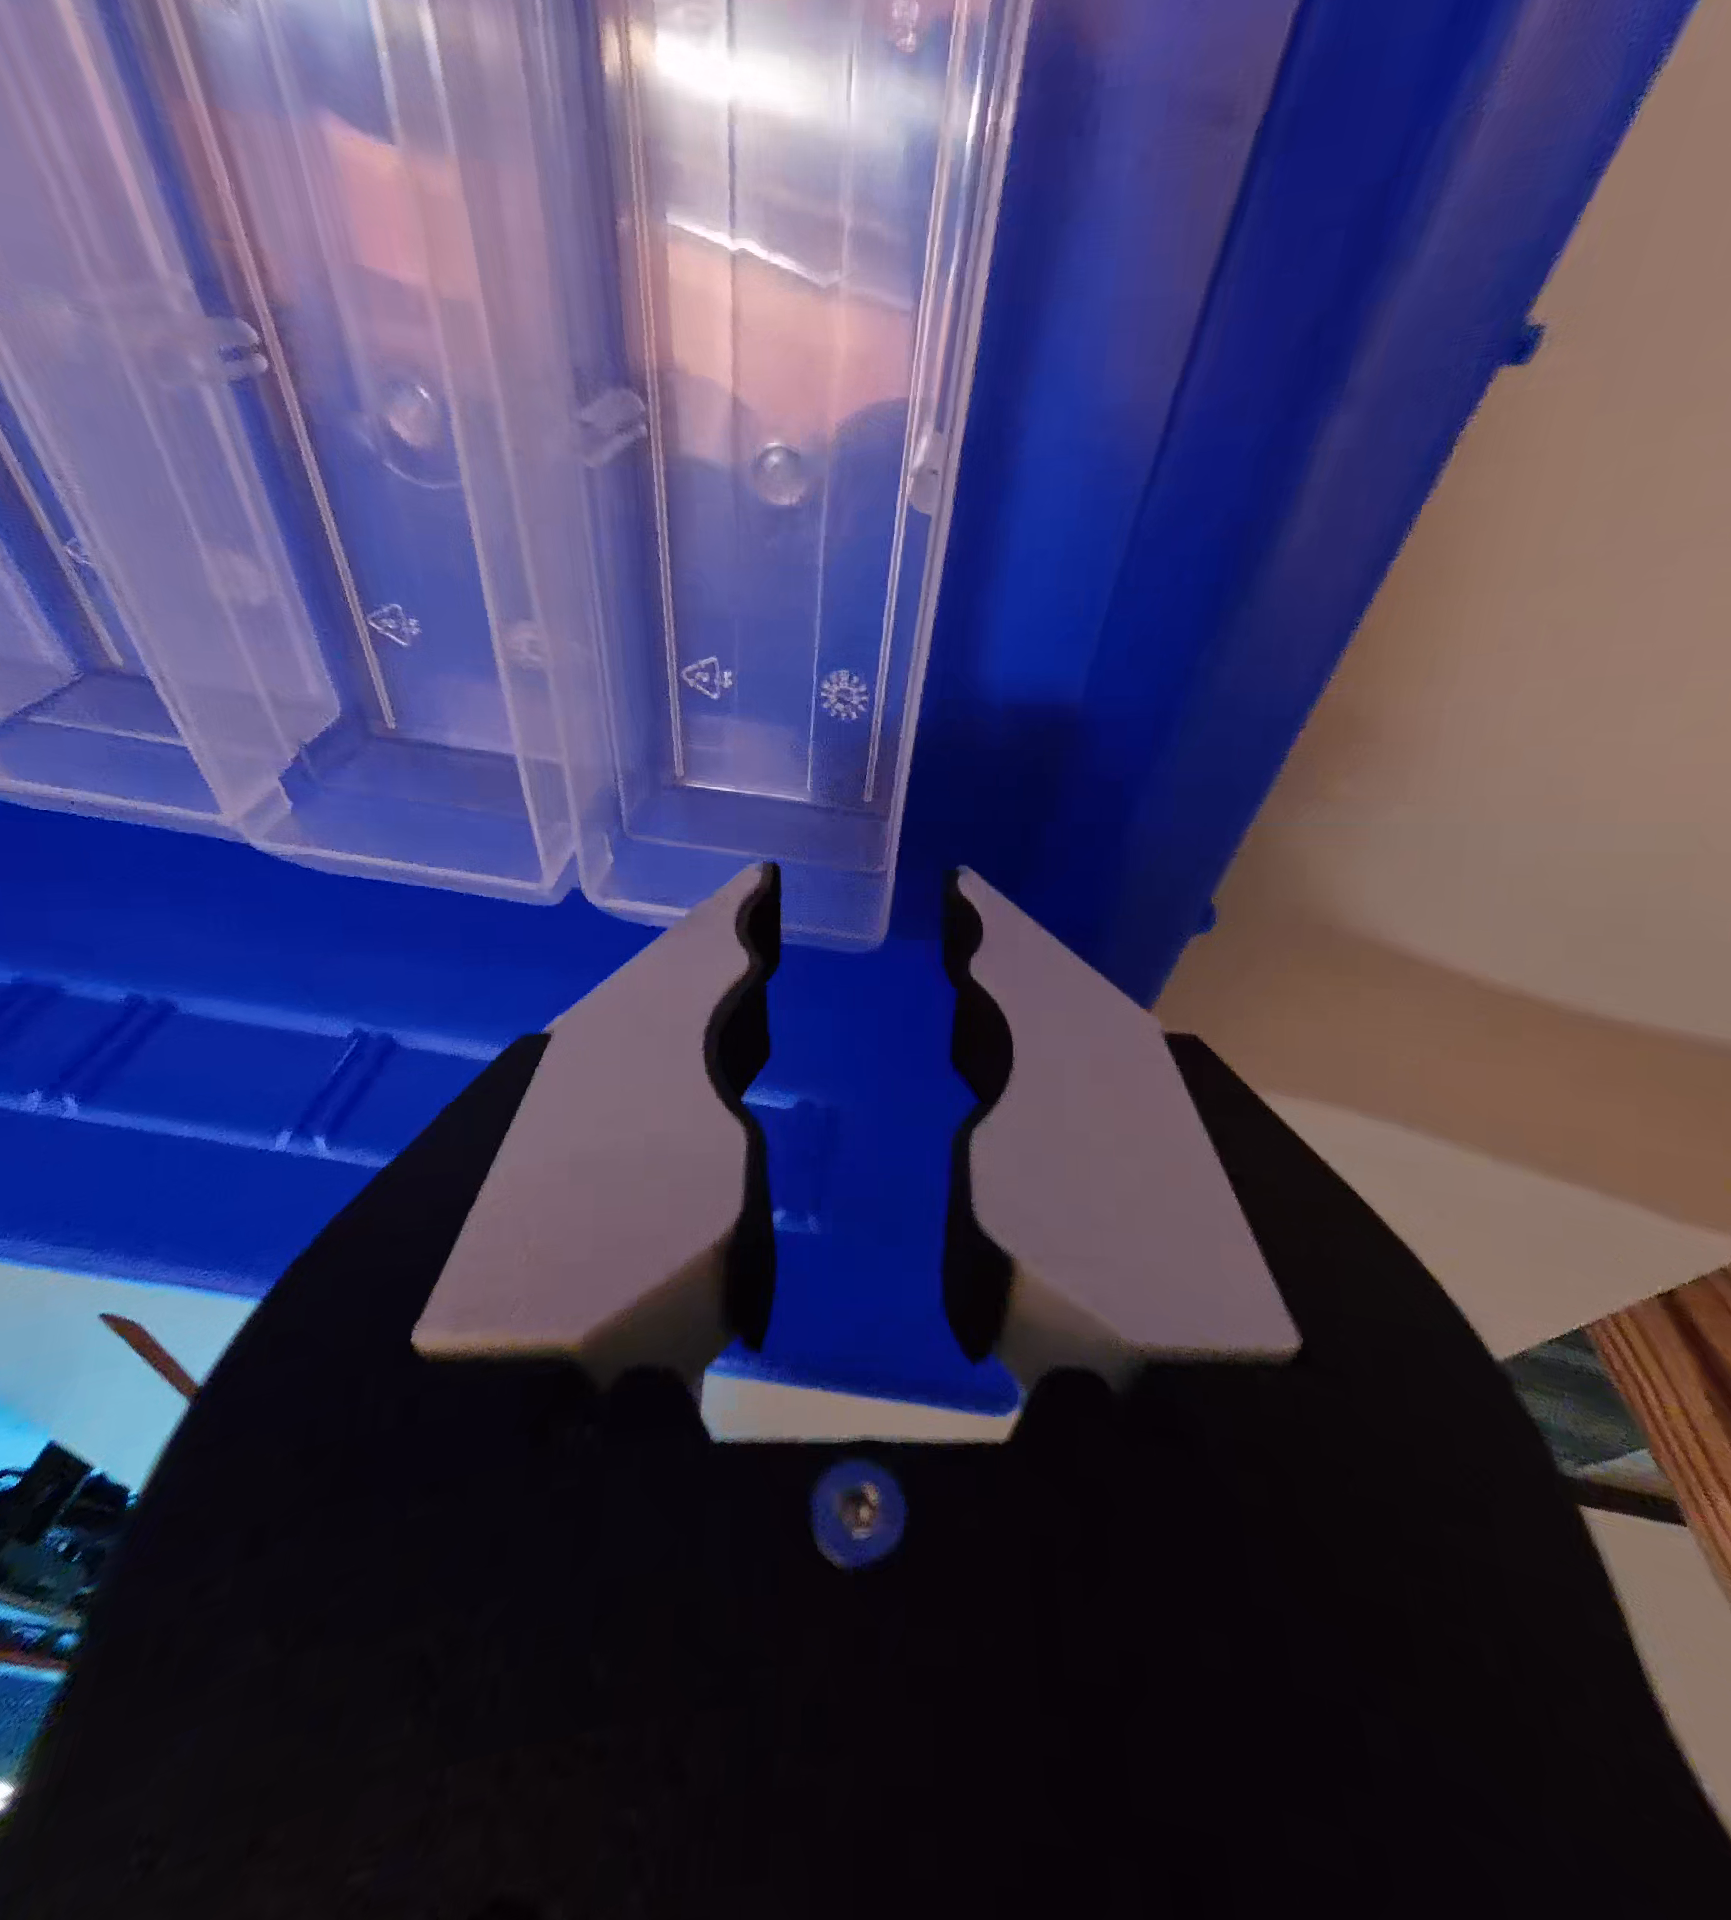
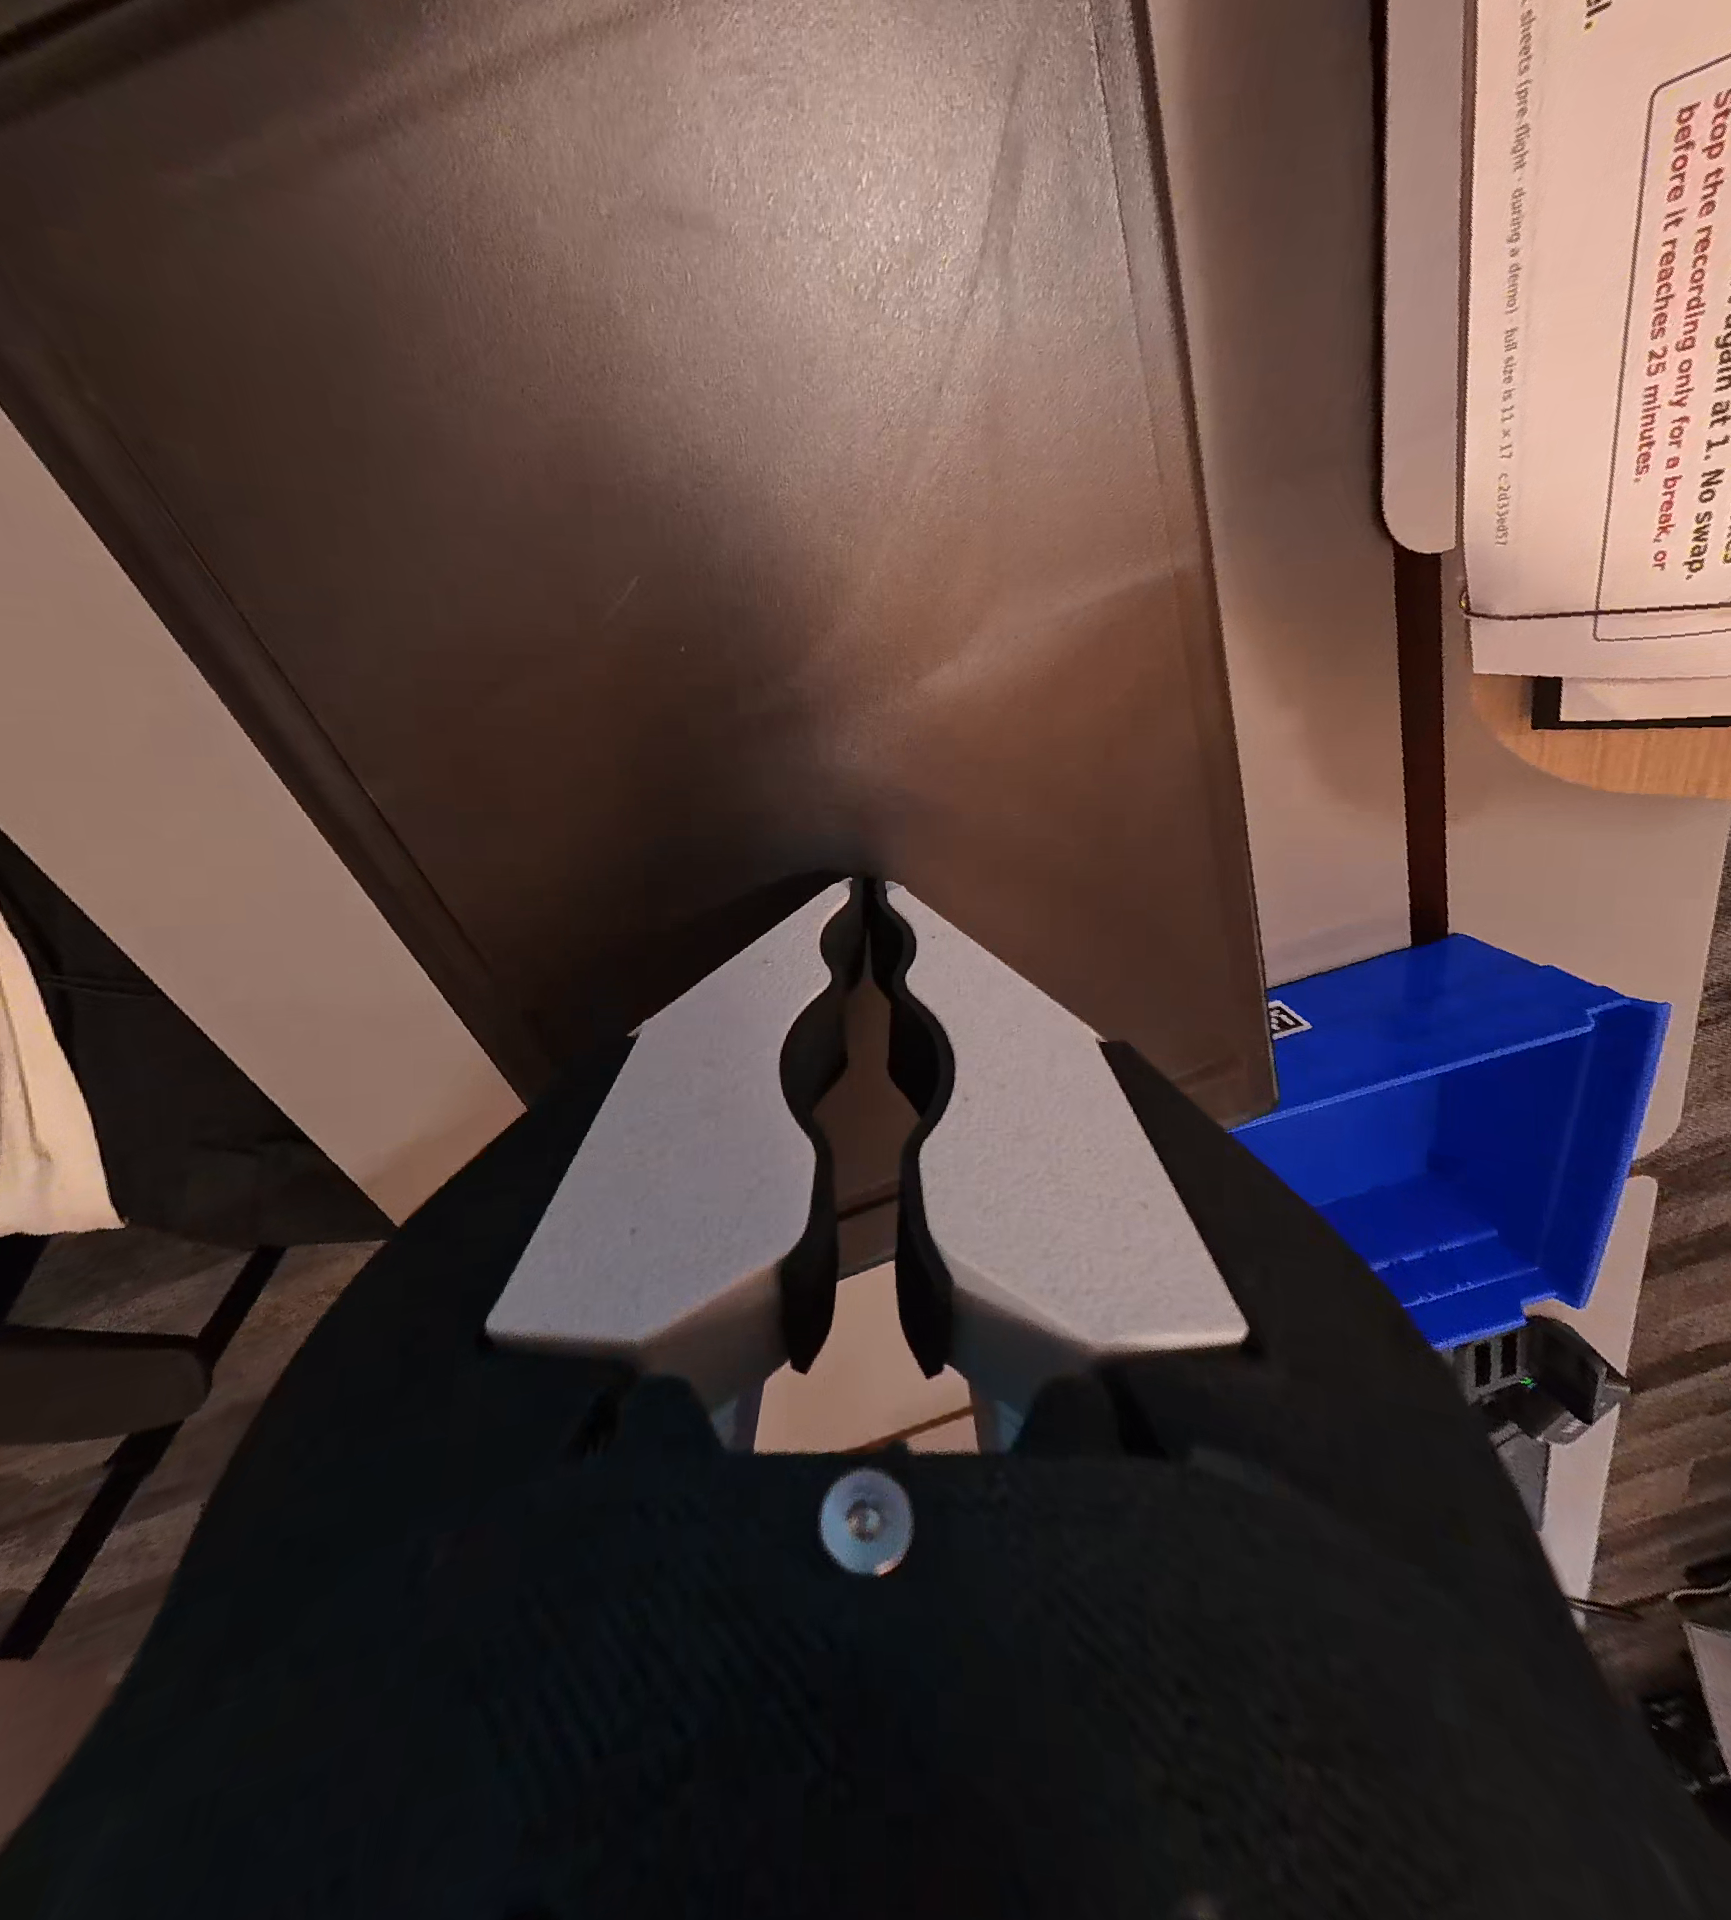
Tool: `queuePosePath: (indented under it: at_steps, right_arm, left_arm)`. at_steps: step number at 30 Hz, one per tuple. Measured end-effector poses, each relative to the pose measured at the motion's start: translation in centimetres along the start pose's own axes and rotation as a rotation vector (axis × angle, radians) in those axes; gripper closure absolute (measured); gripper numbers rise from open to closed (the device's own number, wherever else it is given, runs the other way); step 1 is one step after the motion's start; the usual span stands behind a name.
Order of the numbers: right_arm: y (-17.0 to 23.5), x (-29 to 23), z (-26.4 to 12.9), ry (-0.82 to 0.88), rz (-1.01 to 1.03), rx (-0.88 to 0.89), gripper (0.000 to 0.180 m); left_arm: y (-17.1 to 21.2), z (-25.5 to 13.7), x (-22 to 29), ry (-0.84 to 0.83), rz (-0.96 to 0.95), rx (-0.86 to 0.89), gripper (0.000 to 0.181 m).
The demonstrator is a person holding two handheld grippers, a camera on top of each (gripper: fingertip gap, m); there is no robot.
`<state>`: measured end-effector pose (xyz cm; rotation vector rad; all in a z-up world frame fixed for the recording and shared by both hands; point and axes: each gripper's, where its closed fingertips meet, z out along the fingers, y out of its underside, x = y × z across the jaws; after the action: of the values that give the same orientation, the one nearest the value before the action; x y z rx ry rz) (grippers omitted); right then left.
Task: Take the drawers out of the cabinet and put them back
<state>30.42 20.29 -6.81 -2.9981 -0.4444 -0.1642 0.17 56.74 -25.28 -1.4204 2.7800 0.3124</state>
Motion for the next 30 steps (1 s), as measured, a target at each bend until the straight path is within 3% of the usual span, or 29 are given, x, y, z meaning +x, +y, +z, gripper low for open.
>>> queuePosePath:
  at_steps: [7,14,21,25,30]
  right_arm:
    - [0.0,0.0,0.0,-0.009,0.022,0.017,0.18]
    - [0.0,0.0,0.0,0.036,-0.013,-0.031,0.18]
    - [0.0,0.0,0.0,0.035,-0.011,-0.056,0.18]
    - [0.0,0.0,0.0,0.033,-0.021,-0.066,0.18]
    - [0.0,0.0,0.0,0.008,-0.031,-0.06,0.18]
  left_arm:
    - [0.2,0.8,-0.4,-0.057,0.027,-0.023,0.181]
    - [0.0,-1.0,1.6,-0.068,-0.112,-0.056,0.181]
    - [-1.7,-7.2,5.3,-0.054,-0.348,-0.096,0.181]
    - [-2.6,-11.1,9.4,0.034,-0.472,-0.127,0.181]
    - [-5.5,-15.1,16.1,0.213,-0.563,-0.035,0.181]
